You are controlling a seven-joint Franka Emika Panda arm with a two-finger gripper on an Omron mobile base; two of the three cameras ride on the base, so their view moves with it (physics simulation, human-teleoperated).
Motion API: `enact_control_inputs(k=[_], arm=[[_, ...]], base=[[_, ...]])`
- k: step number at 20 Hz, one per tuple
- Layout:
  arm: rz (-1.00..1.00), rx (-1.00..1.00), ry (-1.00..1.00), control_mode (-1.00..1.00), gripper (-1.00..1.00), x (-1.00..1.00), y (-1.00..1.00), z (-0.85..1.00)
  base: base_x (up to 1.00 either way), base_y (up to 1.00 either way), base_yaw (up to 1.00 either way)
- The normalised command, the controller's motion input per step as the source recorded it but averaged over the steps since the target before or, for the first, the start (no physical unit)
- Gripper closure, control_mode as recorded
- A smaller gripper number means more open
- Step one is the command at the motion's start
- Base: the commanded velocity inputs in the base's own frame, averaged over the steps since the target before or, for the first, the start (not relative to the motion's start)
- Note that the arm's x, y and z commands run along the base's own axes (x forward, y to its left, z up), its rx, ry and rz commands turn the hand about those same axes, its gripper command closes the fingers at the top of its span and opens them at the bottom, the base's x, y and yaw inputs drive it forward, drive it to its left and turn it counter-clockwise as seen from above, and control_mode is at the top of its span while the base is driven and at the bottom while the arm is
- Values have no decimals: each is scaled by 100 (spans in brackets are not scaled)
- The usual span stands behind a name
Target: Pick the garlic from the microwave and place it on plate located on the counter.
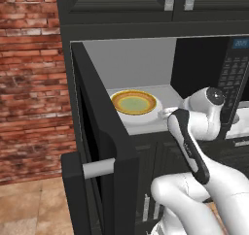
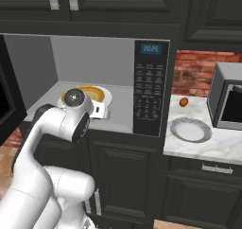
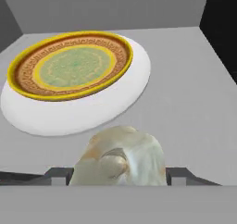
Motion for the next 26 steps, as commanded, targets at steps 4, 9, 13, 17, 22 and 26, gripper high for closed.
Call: enact_control_inputs(k=[4,9,13,17,22,26], arm=[[-9,0,9,-100,100,-97,-91,0],[-2,1,3,-100,100,-66,-100,-4],[0,4,0,-100,100,-3,-100,-2],[0,8,0,-100,100,14,-100,0],[1,5,0,-100,100,12,-100,0],[0,4,0,-100,100,7,-100,0]], base=[[0,0,0],[0,0,0],[0,0,0],[0,0,0],[0,0,0],[0,0,0]])
